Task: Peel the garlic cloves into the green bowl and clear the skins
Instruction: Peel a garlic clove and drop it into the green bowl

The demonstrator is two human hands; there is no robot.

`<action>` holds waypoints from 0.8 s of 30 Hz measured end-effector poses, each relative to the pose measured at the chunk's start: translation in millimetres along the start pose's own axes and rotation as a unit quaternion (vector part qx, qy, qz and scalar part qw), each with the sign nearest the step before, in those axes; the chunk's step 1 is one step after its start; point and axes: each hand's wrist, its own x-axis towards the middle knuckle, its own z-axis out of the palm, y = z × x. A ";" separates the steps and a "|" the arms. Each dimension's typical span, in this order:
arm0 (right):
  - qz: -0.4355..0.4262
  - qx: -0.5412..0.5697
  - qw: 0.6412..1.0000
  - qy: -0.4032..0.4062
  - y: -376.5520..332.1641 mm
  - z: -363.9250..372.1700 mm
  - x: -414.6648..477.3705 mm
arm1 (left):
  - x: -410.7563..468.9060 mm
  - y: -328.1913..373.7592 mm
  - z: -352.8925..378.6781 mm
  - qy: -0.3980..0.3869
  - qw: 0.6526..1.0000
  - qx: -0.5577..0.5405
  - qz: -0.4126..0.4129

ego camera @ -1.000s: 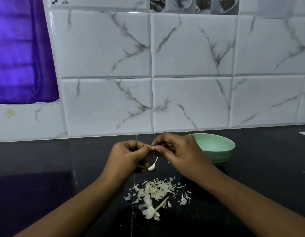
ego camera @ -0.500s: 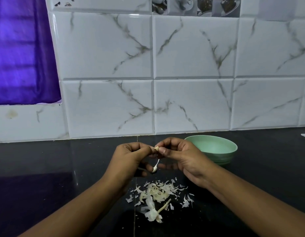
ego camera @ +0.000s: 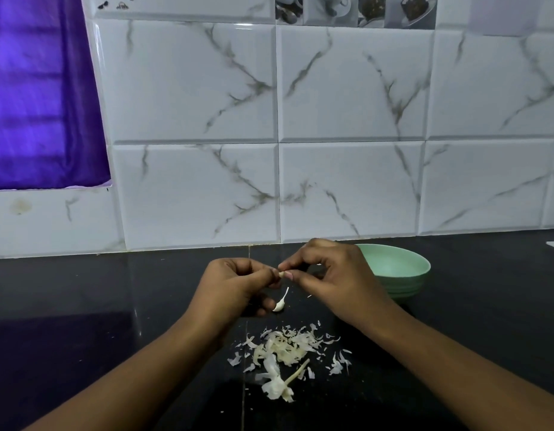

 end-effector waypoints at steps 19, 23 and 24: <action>0.116 0.148 0.982 -0.015 -5.3 4.3 -1.3 | 2.6 -4.3 3.6 -0.006 1.000 0.011 -0.004; 0.223 0.285 0.932 -0.024 -4.9 3.8 -0.5 | 1.7 -1.9 4.1 -0.031 0.998 -0.019 -0.047; 0.241 0.299 0.923 -0.027 -4.7 3.4 -0.7 | 1.5 -1.1 3.8 -0.035 0.998 -0.020 -0.057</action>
